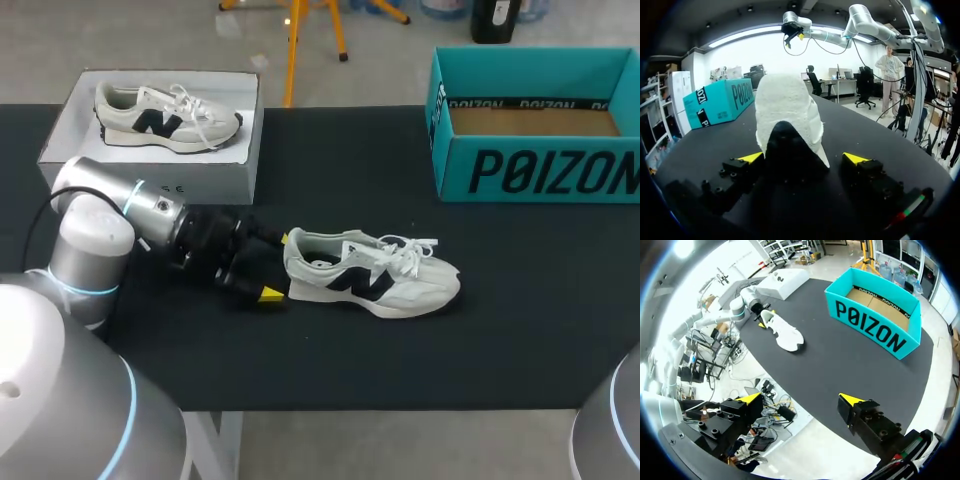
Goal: Take the shoe out of the shoebox, open the shoe tongue, remove and reinsert the insole, then place the shoe into the shoebox
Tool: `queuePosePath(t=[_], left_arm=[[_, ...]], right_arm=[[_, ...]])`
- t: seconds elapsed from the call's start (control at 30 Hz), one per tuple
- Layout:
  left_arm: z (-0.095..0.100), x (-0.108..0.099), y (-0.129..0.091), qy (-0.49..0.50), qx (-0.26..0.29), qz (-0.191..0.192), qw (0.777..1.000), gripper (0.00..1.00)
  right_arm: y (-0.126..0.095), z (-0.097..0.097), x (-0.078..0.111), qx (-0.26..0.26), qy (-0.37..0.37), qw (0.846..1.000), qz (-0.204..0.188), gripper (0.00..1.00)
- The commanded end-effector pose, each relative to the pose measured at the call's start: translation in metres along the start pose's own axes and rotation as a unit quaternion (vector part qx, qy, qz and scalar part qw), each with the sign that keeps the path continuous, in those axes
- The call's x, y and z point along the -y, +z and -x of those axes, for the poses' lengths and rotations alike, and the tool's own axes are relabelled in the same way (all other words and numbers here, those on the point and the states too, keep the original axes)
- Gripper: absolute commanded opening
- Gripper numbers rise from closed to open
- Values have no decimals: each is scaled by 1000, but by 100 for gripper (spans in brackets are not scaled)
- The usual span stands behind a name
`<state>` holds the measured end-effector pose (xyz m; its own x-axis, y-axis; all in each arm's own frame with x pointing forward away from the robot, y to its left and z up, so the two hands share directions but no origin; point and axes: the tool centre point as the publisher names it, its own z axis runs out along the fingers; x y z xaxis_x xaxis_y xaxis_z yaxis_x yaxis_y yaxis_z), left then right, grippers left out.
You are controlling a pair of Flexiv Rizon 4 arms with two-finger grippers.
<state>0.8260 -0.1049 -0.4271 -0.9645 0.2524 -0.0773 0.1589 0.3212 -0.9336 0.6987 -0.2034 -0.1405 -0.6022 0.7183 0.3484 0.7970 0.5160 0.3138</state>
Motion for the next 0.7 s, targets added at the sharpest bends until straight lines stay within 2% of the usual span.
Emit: queuePosePath(t=[0.03, 0.3, 0.4, 0.53, 0.7], left_arm=[[-1, -1, 4, -3, 3, -14, 1000, 100], [-3, 1, 18, -7, -4, -24, 1000, 100], [-1, -1, 19, -9, 1, -18, 1000, 100], [3, -4, 18, -20, 17, -33, 999, 100], [6, -1, 19, -25, 13, -28, 999, 100]], right_arm=[[0, 1, 0, 0, 0, 1000, -1, 100], [0, 1, 0, 0, 0, 1000, -1, 100], [0, 1, 0, 0, 0, 1000, -1, 100], [0, 1, 0, 0, 0, 1000, -1, 100], [0, 1, 0, 0, 0, 1000, -1, 100]])
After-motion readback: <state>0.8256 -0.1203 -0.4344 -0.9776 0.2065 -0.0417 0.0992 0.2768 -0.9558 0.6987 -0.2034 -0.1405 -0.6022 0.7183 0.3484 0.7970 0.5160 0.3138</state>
